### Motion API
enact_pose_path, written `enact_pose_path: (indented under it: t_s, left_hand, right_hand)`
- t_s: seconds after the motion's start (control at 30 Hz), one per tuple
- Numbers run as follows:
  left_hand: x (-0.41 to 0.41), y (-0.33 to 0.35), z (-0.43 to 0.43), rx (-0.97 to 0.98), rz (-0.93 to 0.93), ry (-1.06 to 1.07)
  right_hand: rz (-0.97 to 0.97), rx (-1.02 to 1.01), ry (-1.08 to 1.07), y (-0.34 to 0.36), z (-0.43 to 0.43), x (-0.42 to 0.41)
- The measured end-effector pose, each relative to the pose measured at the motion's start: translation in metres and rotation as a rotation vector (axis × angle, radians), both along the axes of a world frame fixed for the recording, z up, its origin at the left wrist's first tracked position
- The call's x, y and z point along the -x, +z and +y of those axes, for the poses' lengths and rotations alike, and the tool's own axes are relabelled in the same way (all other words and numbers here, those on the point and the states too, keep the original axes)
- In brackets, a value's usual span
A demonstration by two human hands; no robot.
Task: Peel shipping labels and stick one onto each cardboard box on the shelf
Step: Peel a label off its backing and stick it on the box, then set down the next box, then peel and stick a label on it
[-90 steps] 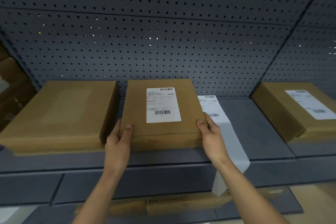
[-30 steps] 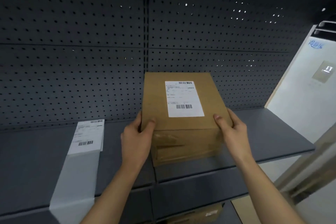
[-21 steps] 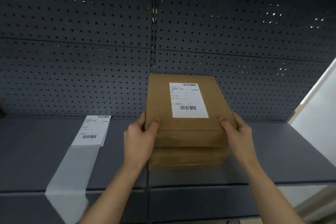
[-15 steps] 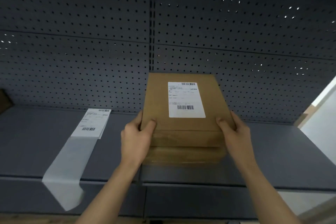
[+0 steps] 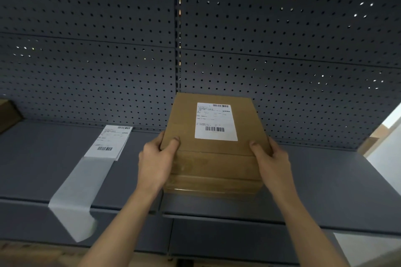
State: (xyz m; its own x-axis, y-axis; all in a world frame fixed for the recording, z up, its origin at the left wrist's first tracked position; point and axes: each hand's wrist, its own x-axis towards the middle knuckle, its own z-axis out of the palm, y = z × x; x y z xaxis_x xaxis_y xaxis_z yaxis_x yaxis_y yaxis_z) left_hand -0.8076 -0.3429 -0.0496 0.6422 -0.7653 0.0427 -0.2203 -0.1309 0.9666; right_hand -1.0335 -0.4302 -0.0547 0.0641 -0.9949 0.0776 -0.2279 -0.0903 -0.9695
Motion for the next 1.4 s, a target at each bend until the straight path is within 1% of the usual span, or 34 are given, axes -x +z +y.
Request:
enact_pose_path:
  t_s: [0.23, 0.3, 0.33, 0.4, 0.47, 0.53, 0.6, 0.73, 0.87, 0.97, 1.2, 1.4]
  left_hand:
    - [-0.009, 0.010, -0.005, -0.095, 0.024, -0.046]
    - [-0.013, 0.012, -0.007, -0.124, 0.016, -0.075]
    - [-0.014, 0.014, -0.008, -0.132, 0.004, -0.083]
    - [-0.012, 0.019, -0.006, -0.112, -0.040, -0.086]
    - [-0.012, 0.025, 0.002, -0.116, -0.117, -0.053]
    - [-0.016, 0.028, 0.014, -0.112, -0.213, 0.001]
    - [-0.025, 0.027, 0.031, -0.103, -0.303, 0.054]
    - [-0.053, 0.016, 0.078, -0.155, -0.501, 0.163]
    - [-0.099, 0.000, 0.140, -0.319, -0.655, 0.260]
    - [-0.139, -0.008, 0.193, -0.416, -0.703, 0.345]
    - [-0.245, -0.017, 0.325, -0.532, -0.763, 0.532]
    - [-0.325, -0.032, 0.421, -0.579, -0.801, 0.598]
  right_hand:
    - [0.058, -0.089, 0.026, 0.008, -0.008, 0.003]
    - [0.132, -0.091, 0.047, 0.011, -0.009, 0.004]
    - [0.199, -0.071, 0.049, 0.014, -0.009, 0.004]
    - [0.348, 0.063, 0.010, 0.022, -0.003, 0.001]
    - [0.444, 0.304, -0.015, 0.032, 0.007, -0.006]
    - [0.500, 0.487, 0.037, 0.043, 0.020, -0.020]
    - [0.518, 0.584, 0.147, 0.047, 0.030, -0.040]
    - [0.581, 0.676, 0.412, 0.050, 0.056, -0.092]
    - [0.629, 0.678, 0.635, 0.040, 0.085, -0.151]
    - [0.668, 0.671, 0.707, 0.028, 0.109, -0.204]
    - [0.743, 0.685, 0.855, 0.017, 0.194, -0.349]
    - [0.785, 0.749, 0.973, 0.003, 0.276, -0.456]
